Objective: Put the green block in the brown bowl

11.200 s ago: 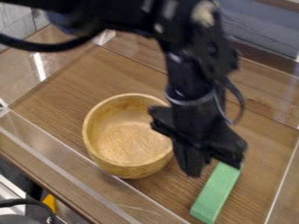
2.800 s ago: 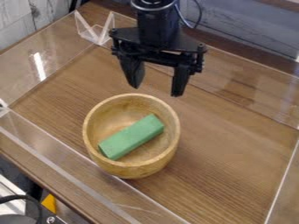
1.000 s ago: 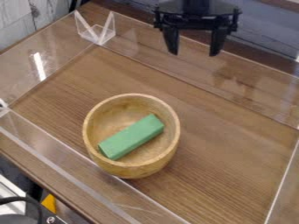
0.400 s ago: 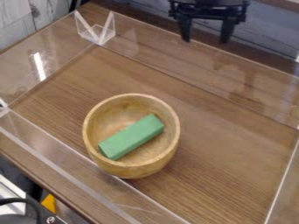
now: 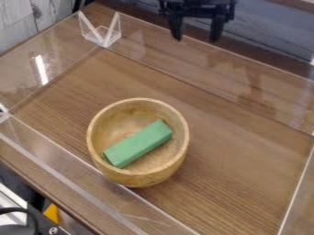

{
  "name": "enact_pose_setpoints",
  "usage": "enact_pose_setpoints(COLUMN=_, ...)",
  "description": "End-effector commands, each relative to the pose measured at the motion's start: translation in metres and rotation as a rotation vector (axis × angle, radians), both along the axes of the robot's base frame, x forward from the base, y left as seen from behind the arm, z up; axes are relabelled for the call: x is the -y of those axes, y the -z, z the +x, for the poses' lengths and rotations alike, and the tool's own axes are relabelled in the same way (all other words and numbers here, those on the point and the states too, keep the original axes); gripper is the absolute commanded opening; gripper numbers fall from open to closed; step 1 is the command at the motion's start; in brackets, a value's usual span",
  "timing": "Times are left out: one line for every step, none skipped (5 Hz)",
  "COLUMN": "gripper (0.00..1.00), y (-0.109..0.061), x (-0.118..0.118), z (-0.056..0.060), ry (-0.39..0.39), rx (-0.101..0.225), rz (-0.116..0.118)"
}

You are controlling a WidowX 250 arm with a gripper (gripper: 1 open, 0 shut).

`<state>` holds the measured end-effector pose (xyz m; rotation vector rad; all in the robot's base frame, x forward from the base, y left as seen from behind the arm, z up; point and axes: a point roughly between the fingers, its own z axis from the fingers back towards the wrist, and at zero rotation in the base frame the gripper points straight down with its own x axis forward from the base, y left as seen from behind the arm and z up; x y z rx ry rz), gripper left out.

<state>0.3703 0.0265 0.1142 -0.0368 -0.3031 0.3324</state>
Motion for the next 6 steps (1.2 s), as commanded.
enact_pose_setpoints(gripper=1.00, y=0.000, x=-0.009, z=0.000, ry=-0.032, rx=0.060, rz=0.012)
enact_pose_setpoints(gripper=1.00, y=0.008, x=-0.016, z=0.000, ry=-0.070, rx=0.074, rz=0.013)
enact_pose_setpoints(gripper=1.00, y=0.014, x=-0.024, z=0.000, ry=-0.102, rx=0.094, rz=0.014)
enact_pose_setpoints(gripper=1.00, y=-0.002, x=-0.029, z=0.000, ry=-0.140, rx=0.108, rz=0.019)
enact_pose_setpoints(gripper=1.00, y=-0.021, x=-0.031, z=0.004, ry=-0.172, rx=0.118, rz=0.022)
enact_pose_setpoints(gripper=1.00, y=-0.025, x=-0.034, z=0.002, ry=-0.193, rx=0.126, rz=0.021)
